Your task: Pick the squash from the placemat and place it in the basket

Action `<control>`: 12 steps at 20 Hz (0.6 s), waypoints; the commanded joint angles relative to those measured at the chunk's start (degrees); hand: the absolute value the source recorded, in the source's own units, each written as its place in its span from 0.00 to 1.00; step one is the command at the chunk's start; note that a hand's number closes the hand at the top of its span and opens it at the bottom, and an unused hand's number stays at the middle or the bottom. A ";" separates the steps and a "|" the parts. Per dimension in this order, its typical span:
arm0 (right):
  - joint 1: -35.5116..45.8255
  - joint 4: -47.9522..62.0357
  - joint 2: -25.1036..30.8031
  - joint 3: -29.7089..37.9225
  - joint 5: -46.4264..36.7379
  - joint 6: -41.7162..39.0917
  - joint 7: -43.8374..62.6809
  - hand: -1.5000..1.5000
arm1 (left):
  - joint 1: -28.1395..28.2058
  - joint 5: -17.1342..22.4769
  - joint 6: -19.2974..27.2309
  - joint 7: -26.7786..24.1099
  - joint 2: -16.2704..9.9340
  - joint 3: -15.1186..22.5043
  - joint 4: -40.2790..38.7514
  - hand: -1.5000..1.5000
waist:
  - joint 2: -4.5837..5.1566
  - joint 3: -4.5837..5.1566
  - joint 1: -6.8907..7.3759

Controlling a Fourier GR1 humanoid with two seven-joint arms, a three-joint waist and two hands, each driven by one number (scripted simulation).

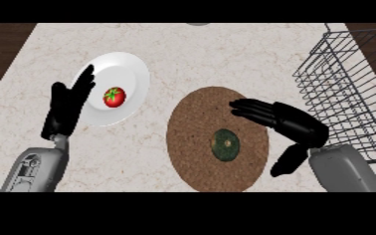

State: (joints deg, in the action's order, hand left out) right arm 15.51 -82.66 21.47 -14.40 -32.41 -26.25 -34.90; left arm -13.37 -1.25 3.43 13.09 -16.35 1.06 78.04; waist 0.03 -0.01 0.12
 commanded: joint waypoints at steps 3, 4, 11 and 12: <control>1.96 6.38 -5.74 -0.83 -5.07 2.29 -2.27 0.00 | 1.26 -0.49 -2.99 0.53 -0.19 -2.11 1.74 0.50 | -0.01 0.01 0.07; 0.45 1.71 -6.34 -1.17 -5.31 0.61 0.64 0.00 | 2.05 -1.17 -2.36 -0.96 1.40 -1.92 1.09 0.50 | -0.04 0.02 -0.06; -0.65 -0.25 -9.29 -0.84 -7.84 -0.34 2.08 0.00 | 1.60 -2.20 -3.73 2.64 1.13 -3.80 4.99 0.50 | -0.07 0.01 -0.04; 2.87 7.50 -7.46 1.67 -8.04 0.51 -2.86 0.00 | -2.55 -3.48 -2.17 2.04 2.80 -3.36 -0.63 0.50 | 0.02 0.01 -0.06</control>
State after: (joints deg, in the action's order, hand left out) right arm 16.18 -80.12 13.98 -14.54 -38.92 -26.13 -34.77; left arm -12.93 -3.80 1.15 13.62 -14.43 -1.64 79.24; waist -0.01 0.00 0.06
